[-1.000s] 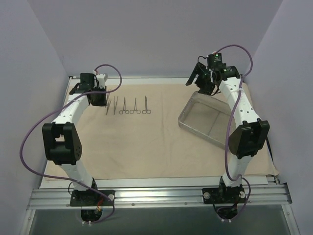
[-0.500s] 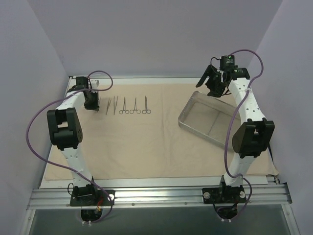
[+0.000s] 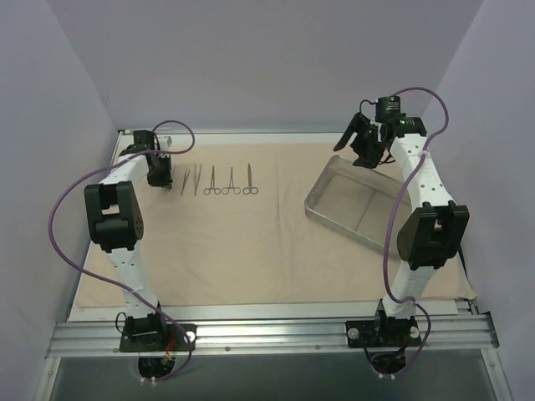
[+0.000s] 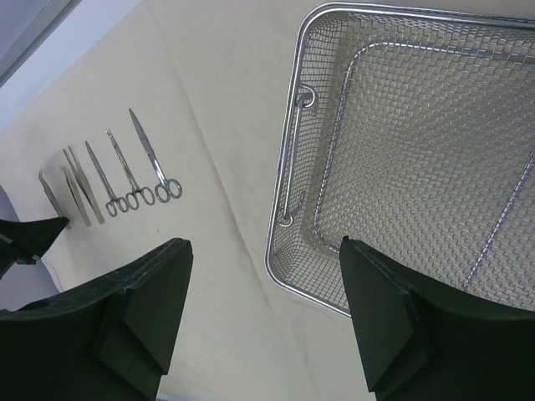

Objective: Open and lay out the surgical kit
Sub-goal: Place the medical item in the surgical kit.

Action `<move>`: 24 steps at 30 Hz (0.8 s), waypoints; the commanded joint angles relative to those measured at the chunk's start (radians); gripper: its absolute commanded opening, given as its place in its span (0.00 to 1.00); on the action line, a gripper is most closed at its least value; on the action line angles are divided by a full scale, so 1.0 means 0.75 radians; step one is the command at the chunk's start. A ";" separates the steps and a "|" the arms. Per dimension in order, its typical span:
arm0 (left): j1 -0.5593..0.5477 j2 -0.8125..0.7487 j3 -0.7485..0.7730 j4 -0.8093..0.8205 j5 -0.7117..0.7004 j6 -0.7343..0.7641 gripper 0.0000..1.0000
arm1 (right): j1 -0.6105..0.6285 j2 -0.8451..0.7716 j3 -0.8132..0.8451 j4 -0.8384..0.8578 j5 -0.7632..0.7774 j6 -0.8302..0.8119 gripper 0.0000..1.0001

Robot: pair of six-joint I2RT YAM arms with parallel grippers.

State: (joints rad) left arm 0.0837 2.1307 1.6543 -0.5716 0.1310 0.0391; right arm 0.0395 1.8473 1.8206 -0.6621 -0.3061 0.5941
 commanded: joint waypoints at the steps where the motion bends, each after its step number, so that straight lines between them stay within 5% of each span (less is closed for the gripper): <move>1: -0.030 0.012 0.056 -0.005 -0.001 -0.030 0.02 | -0.001 -0.054 -0.014 -0.007 -0.027 -0.003 0.72; 16: -0.040 0.092 0.093 -0.134 -0.079 -0.122 0.08 | -0.004 -0.064 -0.041 0.005 -0.042 -0.001 0.73; 24: -0.042 0.076 0.097 -0.128 -0.070 -0.122 0.32 | -0.004 -0.068 -0.049 0.009 -0.046 -0.001 0.73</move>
State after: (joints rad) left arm 0.0494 2.1887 1.6978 -0.6441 0.0902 -0.0479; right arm 0.0399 1.8473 1.7908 -0.6537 -0.3298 0.5976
